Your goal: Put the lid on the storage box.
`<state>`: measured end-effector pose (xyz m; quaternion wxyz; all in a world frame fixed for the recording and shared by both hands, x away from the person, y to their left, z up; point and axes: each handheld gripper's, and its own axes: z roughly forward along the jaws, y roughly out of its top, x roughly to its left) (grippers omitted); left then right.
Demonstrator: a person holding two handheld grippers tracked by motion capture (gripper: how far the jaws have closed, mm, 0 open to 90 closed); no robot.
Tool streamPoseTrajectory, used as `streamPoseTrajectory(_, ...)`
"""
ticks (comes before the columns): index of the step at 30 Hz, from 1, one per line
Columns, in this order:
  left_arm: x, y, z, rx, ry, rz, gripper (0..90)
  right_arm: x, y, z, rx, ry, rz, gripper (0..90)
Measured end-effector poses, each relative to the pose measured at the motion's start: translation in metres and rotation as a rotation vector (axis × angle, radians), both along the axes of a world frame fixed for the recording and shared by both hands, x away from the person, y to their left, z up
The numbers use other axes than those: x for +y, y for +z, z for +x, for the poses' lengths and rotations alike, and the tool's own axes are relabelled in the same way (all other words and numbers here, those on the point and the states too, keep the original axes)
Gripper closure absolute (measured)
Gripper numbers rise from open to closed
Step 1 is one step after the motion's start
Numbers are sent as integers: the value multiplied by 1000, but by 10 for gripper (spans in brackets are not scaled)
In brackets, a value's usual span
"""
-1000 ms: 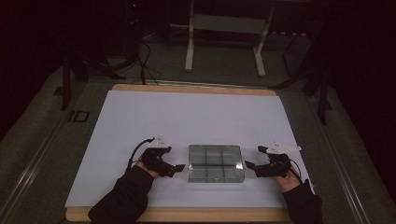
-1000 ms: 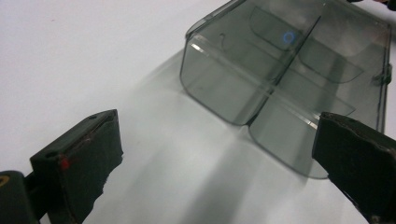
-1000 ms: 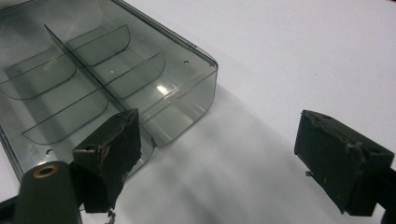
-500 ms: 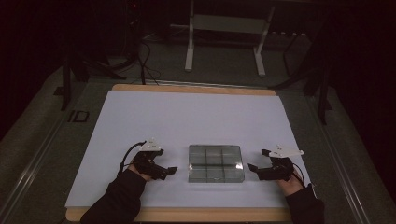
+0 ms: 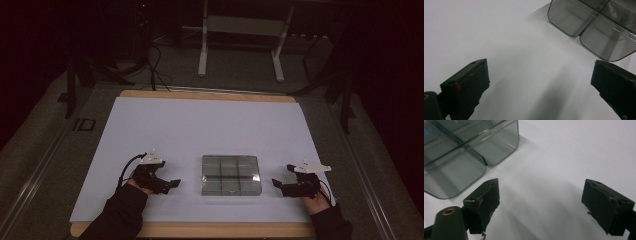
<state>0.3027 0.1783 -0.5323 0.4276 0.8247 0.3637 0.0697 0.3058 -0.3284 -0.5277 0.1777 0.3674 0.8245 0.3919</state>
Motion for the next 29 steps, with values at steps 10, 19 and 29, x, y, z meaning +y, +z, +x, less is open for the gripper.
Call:
streamPoseTrajectory(10, 6, -6, -6, -20, 39, 40, 32, -6, -5, -5, -6, -33, -18, 146)
streamPoseTrajectory(19, 5, -9, -10, -15, 75, 44, 32, -6, -7, -6, -14, -56, -31, 146)
streamPoseTrajectory(29, 0, -9, -16, -77, 95, 92, 32, -6, -8, -6, -25, -76, -39, 147)
